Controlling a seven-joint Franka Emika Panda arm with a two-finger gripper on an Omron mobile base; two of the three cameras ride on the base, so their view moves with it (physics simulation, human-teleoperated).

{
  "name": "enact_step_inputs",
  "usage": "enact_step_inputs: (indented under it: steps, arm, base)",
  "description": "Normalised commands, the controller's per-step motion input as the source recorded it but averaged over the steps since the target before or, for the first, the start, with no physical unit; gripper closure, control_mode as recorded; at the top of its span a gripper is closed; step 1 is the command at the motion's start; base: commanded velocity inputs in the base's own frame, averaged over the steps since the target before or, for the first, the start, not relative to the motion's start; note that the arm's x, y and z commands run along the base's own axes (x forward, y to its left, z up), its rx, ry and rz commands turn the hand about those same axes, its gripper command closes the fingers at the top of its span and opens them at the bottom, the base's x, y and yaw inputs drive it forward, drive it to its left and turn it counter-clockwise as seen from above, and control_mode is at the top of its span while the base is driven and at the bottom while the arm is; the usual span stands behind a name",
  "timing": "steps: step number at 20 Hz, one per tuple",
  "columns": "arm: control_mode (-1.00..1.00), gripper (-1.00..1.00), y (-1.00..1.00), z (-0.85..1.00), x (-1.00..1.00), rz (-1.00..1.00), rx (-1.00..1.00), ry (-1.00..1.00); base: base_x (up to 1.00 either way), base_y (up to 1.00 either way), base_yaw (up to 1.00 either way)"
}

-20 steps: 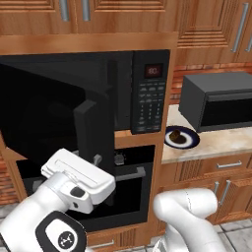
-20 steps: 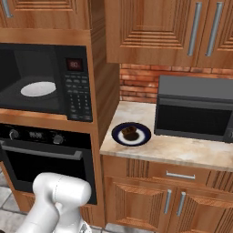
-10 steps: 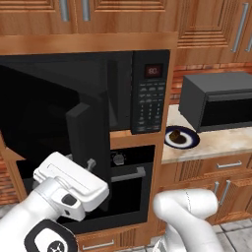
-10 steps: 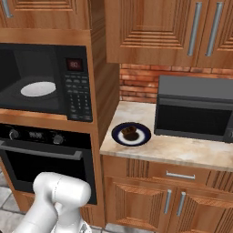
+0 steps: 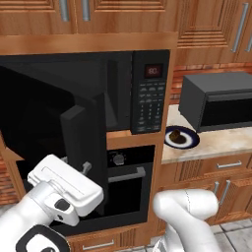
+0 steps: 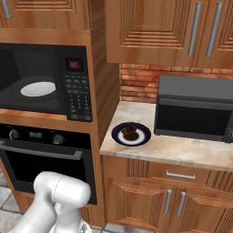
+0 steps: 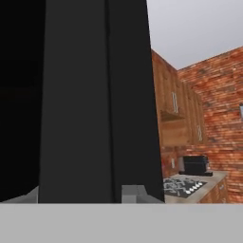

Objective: Pick the sweet potato from the counter and place it in the microwave. Then turn on the microwave.

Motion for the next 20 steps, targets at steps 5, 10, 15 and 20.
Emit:
enact_step_inputs:
  steps: [5, 10, 15, 20]
  arm:
    - [-1.0, -1.0, 0.09, -0.02, -0.05, 0.0, -0.01, 0.0]
    - [-1.0, -1.0, 0.03, -0.01, -0.02, 0.0, 0.0, 0.0]
    - [-1.0, -1.0, 0.05, 0.0, -0.12, 0.0, 0.0, -0.04]
    - [-1.0, -1.0, 0.13, -0.04, -0.26, 0.0, 0.0, -0.06]
  base:
    - [0.0, 0.0, 0.0]
    - [0.0, 0.0, 0.0]
    - [0.0, 0.0, 0.0]
    - [0.0, 0.0, 0.0]
